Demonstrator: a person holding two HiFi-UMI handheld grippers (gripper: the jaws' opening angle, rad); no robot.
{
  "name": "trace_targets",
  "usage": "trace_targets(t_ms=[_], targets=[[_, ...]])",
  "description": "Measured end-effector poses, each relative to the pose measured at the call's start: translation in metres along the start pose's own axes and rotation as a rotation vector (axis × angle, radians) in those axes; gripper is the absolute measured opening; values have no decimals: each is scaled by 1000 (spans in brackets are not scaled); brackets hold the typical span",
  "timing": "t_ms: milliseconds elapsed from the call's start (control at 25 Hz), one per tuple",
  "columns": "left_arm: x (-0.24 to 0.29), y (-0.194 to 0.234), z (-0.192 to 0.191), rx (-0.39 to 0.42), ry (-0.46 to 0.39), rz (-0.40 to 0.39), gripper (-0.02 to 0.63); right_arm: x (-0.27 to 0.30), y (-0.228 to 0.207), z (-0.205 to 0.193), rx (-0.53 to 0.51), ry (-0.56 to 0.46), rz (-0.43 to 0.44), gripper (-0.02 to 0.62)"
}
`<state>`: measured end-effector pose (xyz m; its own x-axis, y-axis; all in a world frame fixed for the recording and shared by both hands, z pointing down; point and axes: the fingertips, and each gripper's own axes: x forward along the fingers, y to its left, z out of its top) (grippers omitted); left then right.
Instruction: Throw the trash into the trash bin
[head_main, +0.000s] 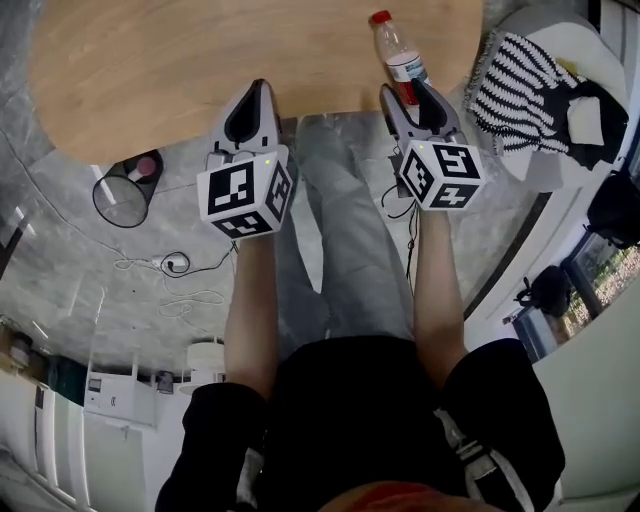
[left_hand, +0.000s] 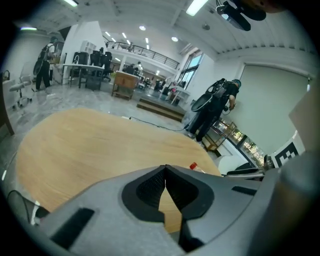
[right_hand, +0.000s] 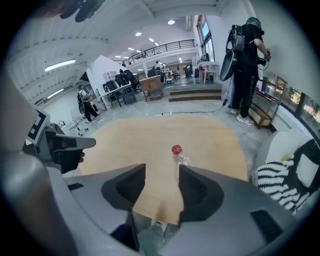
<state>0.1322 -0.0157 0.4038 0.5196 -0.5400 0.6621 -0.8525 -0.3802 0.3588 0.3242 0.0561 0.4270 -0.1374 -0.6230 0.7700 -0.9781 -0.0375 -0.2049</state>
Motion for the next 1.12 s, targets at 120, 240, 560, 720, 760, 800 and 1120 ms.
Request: trace_targets(t_ms=[120, 240, 560, 720, 760, 800, 1120], targets=[[20, -19, -10, -2, 26, -13, 8, 11, -24, -10, -85, 78, -18, 212], [36, -37, -17, -3, 45, -20, 8, 23, -43, -23, -178, 174, -20, 236], [67, -45, -29, -25, 76, -6, 9, 54, -63, -51, -299, 368, 4, 249], [77, -43, -36, -37, 82, 2, 9, 66, -65, -61, -280, 406, 38, 249], [78, -43, -38, -41, 82, 3, 8, 68, -65, -63, -273, 413, 47, 250], [80, -43, -40, -46, 81, 5, 9, 70, -65, -64, -270, 416, 53, 255], [65, -29, -41, -94, 50, 41, 8, 72, -57, -61, -106, 471, 114, 256]])
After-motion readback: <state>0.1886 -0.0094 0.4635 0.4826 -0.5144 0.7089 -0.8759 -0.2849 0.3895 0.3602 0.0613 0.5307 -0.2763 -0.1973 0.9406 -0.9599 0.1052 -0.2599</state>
